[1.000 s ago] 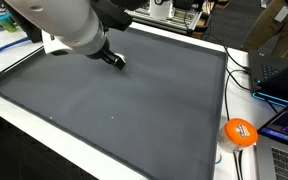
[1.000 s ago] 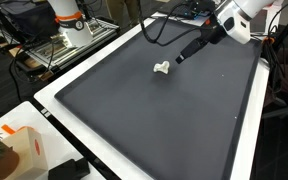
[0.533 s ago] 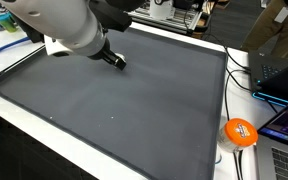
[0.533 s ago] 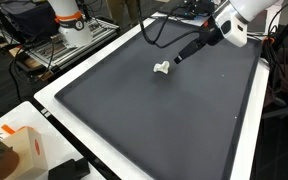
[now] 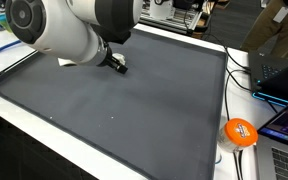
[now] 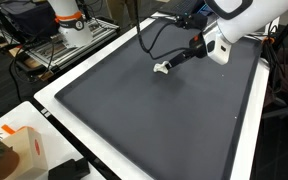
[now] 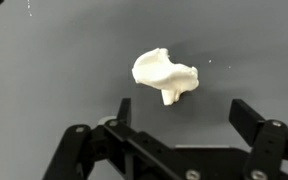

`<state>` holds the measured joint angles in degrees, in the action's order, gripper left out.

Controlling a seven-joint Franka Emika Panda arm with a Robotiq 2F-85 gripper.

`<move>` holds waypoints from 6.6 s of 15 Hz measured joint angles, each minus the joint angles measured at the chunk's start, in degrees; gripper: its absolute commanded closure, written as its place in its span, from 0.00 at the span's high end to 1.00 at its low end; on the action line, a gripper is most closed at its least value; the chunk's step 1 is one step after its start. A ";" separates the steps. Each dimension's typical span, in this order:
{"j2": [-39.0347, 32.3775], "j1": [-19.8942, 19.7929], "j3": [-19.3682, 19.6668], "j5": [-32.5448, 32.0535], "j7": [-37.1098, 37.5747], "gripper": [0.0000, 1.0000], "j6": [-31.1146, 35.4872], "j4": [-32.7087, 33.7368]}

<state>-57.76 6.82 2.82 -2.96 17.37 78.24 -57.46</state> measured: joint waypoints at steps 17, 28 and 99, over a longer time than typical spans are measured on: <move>-1.77 -0.76 -0.24 2.17 0.22 1.00 -8.14 3.09; -5.54 -0.74 -0.97 3.62 0.34 1.00 -7.33 8.68; 48.22 -2.31 -0.28 0.04 5.60 1.00 67.02 -74.15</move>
<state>-9.53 4.52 2.54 -2.92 22.98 145.26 -131.61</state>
